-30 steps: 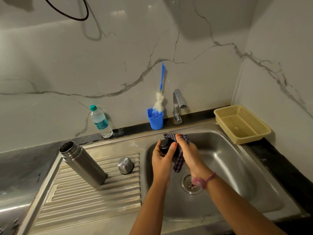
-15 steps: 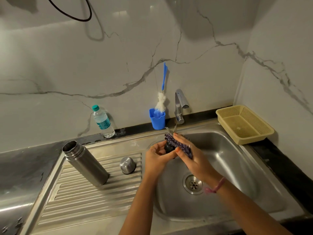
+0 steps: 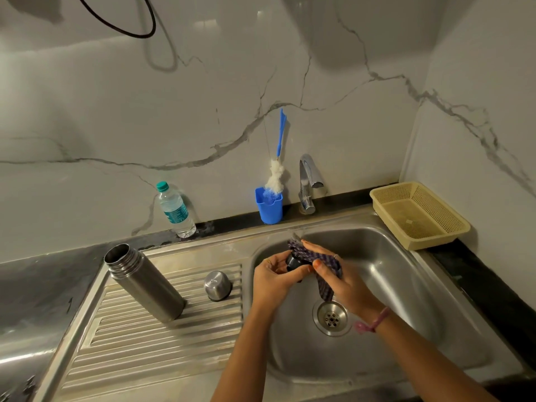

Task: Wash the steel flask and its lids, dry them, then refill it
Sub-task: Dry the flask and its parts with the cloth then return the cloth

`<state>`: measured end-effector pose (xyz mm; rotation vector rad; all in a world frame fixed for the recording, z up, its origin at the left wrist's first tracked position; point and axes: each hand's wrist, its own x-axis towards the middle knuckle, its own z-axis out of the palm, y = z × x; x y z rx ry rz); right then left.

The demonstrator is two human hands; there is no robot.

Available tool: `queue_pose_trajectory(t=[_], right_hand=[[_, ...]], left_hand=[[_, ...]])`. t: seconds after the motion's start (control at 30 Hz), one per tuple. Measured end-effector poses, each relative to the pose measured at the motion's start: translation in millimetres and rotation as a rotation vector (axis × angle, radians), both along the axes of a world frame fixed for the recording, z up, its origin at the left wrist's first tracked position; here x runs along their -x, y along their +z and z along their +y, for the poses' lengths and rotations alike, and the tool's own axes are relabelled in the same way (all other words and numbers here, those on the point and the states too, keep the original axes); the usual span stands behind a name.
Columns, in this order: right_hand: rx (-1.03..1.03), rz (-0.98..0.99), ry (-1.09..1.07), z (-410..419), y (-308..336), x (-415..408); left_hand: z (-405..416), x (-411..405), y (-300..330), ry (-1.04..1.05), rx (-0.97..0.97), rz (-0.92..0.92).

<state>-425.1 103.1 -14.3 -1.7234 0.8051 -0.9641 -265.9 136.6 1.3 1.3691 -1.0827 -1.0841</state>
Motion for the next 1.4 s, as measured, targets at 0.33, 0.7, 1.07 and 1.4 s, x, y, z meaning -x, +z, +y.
queue_pose_trajectory(t=[0.33,0.7,1.07,1.4], right_hand=[[0.255,0.212,0.073,-6,1,-6],[0.325,0.262,0.036,-8,3,-23],[-0.035,-0.109,-0.069,14,-4,-40],[-0.407,-0.527,-0.28,35,-14,-64]], left_hand=[[-2,2,-3,0.024,-0.032,0.09],[2,-1,-8,0.051,-0.07,0.105],[13,-11,-8,0.073,-0.083,0.262],[33,-17,-15,0.042,-0.078,0.495]])
